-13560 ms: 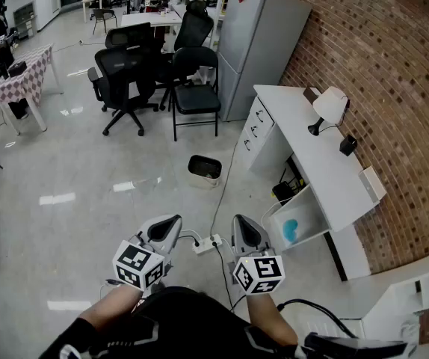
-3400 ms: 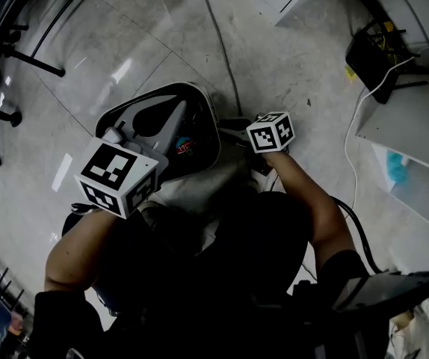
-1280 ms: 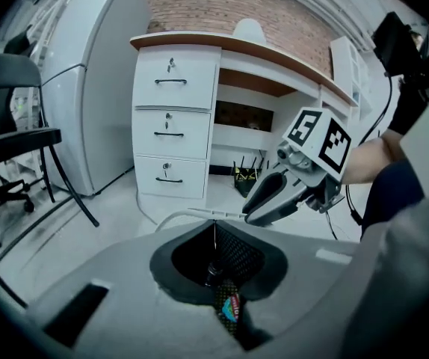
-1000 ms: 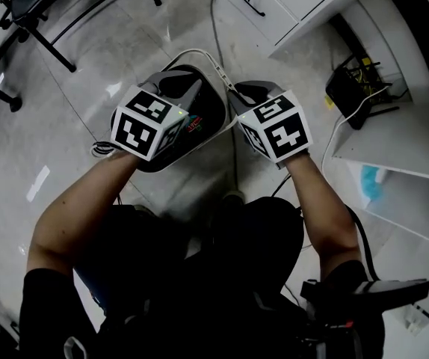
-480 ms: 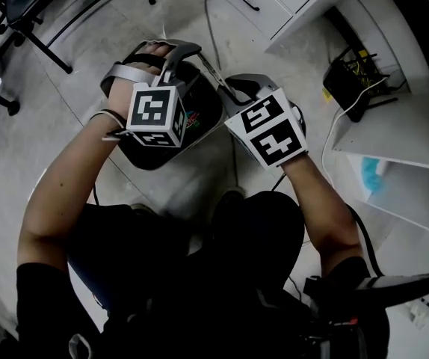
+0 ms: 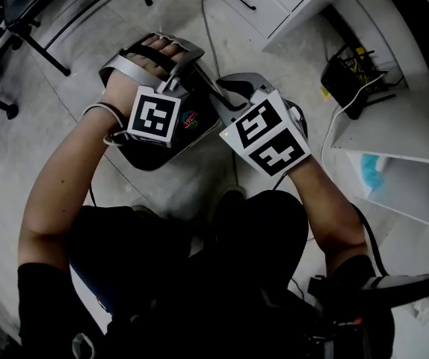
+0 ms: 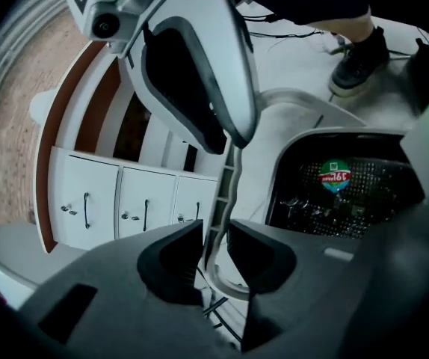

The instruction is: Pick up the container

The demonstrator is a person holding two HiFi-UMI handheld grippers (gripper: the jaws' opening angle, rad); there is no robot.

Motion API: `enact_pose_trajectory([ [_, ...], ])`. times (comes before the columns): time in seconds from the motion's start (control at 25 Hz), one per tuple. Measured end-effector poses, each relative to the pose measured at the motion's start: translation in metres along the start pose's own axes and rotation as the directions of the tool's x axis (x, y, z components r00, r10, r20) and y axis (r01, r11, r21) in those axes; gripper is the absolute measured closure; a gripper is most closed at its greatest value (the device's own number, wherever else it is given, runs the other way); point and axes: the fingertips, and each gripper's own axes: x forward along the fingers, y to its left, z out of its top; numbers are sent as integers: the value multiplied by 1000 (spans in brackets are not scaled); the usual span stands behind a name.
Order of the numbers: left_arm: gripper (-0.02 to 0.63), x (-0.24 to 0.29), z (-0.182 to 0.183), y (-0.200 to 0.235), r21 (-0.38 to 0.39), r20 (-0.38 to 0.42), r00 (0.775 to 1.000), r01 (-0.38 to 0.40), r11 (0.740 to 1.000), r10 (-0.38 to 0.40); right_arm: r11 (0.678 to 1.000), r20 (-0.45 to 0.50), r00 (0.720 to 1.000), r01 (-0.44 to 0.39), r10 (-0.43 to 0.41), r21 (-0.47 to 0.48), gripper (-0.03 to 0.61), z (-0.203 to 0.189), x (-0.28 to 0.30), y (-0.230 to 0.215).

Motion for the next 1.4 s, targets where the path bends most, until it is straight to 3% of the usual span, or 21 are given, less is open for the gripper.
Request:
enact_pose_trajectory([
  [0.16, 506, -10, -3, 4, -8, 2, 999, -40, 999, 40, 984, 88, 988, -138, 129, 109, 515, 4, -7, 3],
  [0.36, 506, -34, -12, 4, -27, -19, 997, -71, 997, 70, 915, 235, 943, -296, 235, 276, 402, 16, -14, 6],
  [0.44, 506, -44, -15, 5, -30, -35, 996, -86, 996, 85, 872, 268, 917, -373, 295, 317, 390, 22, -11, 15],
  [0.56, 506, -57, -19, 4, -58, -51, 994, -100, 993, 97, 818, 276, 878, -469, 391, 332, 392, 31, -5, 39],
  [0.68, 505, -71, -23, -1, -98, -58, 995, -90, 991, 84, 818, 260, 866, -492, 427, 298, 422, 40, -5, 55],
  [0.8, 449, -95, -24, -15, -245, -5, 1000, -1, 970, 0, 819, 249, 854, -512, 456, 257, 420, 50, -5, 73],
  [0.88, 430, -116, -35, -21, -388, 19, 999, 54, 920, -50, 825, 238, 851, -517, 468, 228, 420, 55, -2, 86],
  [0.92, 430, -126, -42, -25, -467, 31, 997, 78, 881, -72, 827, 233, 852, -516, 469, 221, 420, 57, -1, 90],
  [0.96, 430, -135, -50, -29, -567, 53, 994, 107, 817, -93, 828, 229, 852, -517, 471, 218, 420, 57, -1, 91],
  [1.0, 430, -143, -57, -34, -692, 93, 990, 144, 707, -110, 826, 229, 851, -519, 473, 220, 420, 57, -1, 92],
  [1.04, 430, -149, -63, -38, -824, 152, 981, 191, 533, -116, 823, 231, 849, -522, 475, 223, 420, 57, -1, 92],
  [1.08, 430, -155, -67, -40, -923, 227, 969, 245, 298, -96, 821, 235, 847, -525, 477, 225, 420, 58, -1, 94],
  [1.12, 430, -159, -69, -40, -953, 299, 953, 301, 40, -43, 819, 239, 845, -528, 479, 225, 420, 59, -1, 95],
  [1.16, 430, -162, -70, -37, -916, 355, 934, 355, -188, 36, 819, 240, 843, -530, 481, 221, 420, 59, -1, 98],
  [1.2, 430, -164, -70, -32, -845, 387, 914, 404, -351, 121, 819, 238, 842, -532, 484, 214, 420, 60, -1, 100],
  [1.24, 427, -164, -68, -26, -775, 401, 895, 445, -449, 195, 820, 237, 840, -535, 488, 205, 420, 61, -1, 103],
  [1.28, 421, -162, -65, -19, -721, 406, 878, 479, -501, 254, 819, 236, 837, -538, 493, 197, 420, 61, -1, 105],
  [1.4, 397, -145, -48, -8, -597, 441, 834, 548, -586, 331, 813, 238, 829, -550, 505, 189, 420, 61, 1, 105],
])
